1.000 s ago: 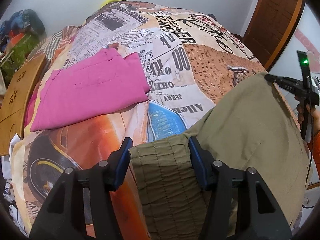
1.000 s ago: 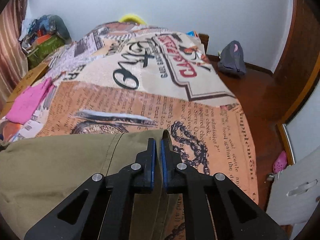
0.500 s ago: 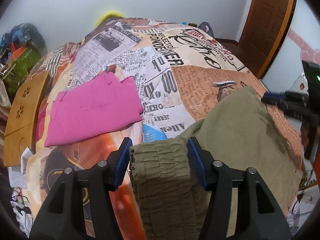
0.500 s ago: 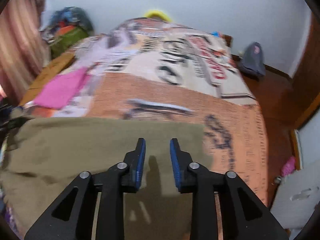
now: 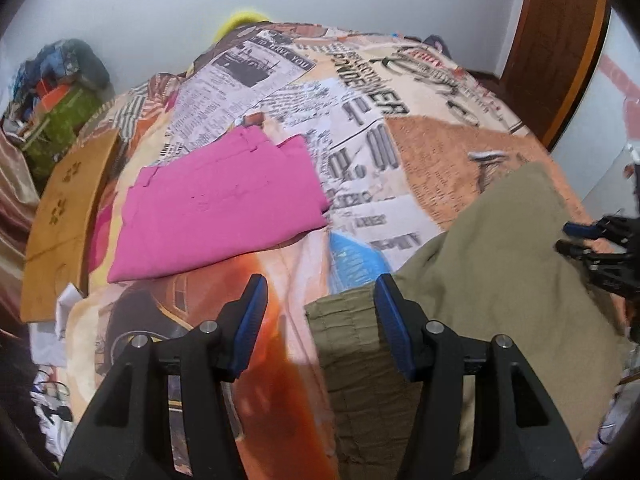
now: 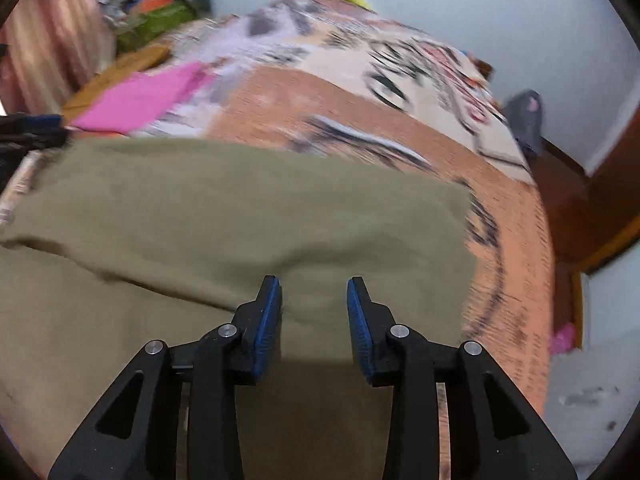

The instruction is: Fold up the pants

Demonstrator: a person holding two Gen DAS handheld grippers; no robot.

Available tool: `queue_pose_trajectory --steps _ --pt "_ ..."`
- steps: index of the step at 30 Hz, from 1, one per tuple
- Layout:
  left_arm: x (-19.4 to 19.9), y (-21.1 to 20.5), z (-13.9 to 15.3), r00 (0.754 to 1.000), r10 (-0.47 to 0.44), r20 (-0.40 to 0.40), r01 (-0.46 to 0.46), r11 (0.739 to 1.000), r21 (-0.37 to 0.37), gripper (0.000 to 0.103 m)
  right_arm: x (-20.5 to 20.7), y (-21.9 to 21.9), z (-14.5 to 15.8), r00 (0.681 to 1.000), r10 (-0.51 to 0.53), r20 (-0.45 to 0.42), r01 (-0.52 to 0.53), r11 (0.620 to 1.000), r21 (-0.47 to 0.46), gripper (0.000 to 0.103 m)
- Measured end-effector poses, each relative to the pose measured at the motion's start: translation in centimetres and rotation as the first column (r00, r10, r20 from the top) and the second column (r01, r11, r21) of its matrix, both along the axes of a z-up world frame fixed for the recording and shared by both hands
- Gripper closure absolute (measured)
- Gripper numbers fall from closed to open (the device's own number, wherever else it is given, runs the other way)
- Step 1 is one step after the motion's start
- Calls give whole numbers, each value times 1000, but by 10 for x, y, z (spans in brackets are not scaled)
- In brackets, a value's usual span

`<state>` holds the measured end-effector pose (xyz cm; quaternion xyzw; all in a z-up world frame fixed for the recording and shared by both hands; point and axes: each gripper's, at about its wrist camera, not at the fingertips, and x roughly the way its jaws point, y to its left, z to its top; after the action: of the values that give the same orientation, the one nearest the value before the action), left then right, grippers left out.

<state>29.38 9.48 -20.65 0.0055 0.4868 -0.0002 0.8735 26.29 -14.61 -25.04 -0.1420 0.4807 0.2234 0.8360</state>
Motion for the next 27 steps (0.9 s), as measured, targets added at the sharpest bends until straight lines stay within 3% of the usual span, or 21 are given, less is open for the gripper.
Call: queue_pose_trajectory --steps 2,6,11,14,19,23,27 --pt "-3 -6 10 999 -22 23 23 999 -30 47 4 -13 2 999 -32 -10 32 999 -4 73" --pt "-5 -33 20 994 -96 51 98 995 -27 47 14 -26 26 997 -78 9 76 992 101 69" --pt "13 -63 0 985 -171 -2 171 985 -17 47 48 -11 28 997 -74 -18 76 982 173 69" --pt "27 -64 -22 986 -153 -61 152 988 -23 47 64 4 13 997 -54 -54 62 985 162 69" --pt "38 -54 -41 990 -108 -87 106 994 -25 46 83 2 -14 992 -78 -95 90 987 131 70" --pt "41 -51 -42 991 -98 -87 96 995 -22 46 84 0 -10 992 -110 -65 116 988 98 71" --pt "33 -38 -24 997 -47 -54 46 999 -16 46 68 -13 15 992 -127 2 127 989 74 69"
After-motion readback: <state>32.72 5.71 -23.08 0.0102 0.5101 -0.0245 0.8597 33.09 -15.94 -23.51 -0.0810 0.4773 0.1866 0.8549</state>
